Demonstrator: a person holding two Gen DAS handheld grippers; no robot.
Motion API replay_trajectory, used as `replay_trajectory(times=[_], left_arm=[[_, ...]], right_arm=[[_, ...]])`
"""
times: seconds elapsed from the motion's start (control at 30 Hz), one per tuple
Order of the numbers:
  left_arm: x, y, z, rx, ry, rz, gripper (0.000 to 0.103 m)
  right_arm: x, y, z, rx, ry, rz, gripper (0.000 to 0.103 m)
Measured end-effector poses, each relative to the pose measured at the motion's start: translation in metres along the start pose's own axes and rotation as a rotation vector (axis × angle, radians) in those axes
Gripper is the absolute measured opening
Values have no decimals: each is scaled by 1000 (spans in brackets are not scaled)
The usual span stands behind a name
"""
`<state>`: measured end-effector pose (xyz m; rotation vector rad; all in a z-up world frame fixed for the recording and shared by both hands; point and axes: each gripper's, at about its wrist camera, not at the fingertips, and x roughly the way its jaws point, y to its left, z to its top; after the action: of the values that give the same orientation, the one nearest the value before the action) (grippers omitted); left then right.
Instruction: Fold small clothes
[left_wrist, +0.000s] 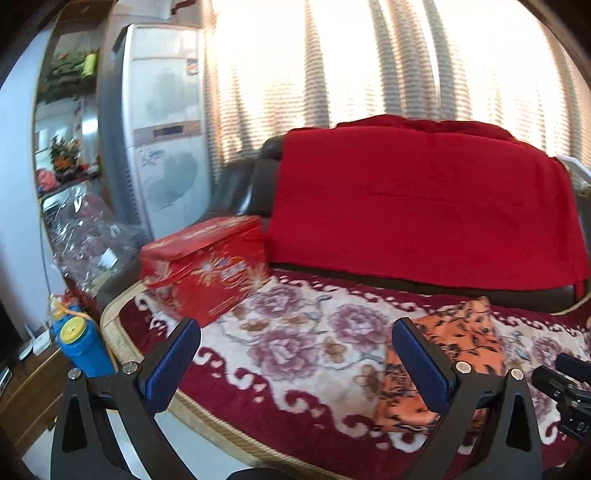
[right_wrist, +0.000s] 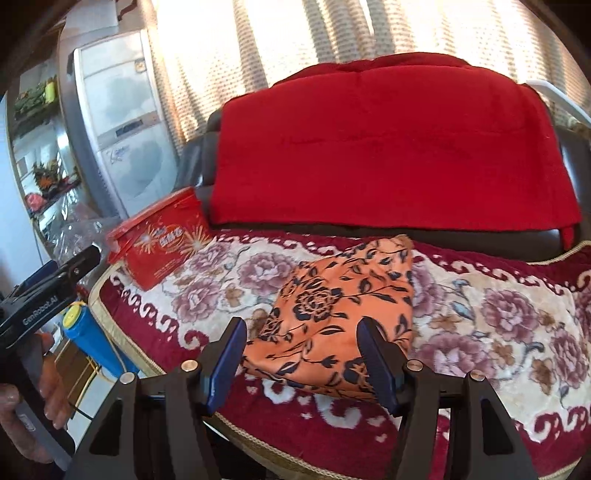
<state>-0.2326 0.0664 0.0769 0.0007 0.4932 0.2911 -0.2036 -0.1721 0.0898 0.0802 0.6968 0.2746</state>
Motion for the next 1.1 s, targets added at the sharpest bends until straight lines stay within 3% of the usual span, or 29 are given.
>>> replay_trajectory(times=[0.73,1.1], left_arm=[[54,141,-25,-240,87,179,103],[65,159,-29,-266,103,219,103]], right_arm=[[84,119,8,-190,130,134,66],[103,132,7,-205,159,155,66]])
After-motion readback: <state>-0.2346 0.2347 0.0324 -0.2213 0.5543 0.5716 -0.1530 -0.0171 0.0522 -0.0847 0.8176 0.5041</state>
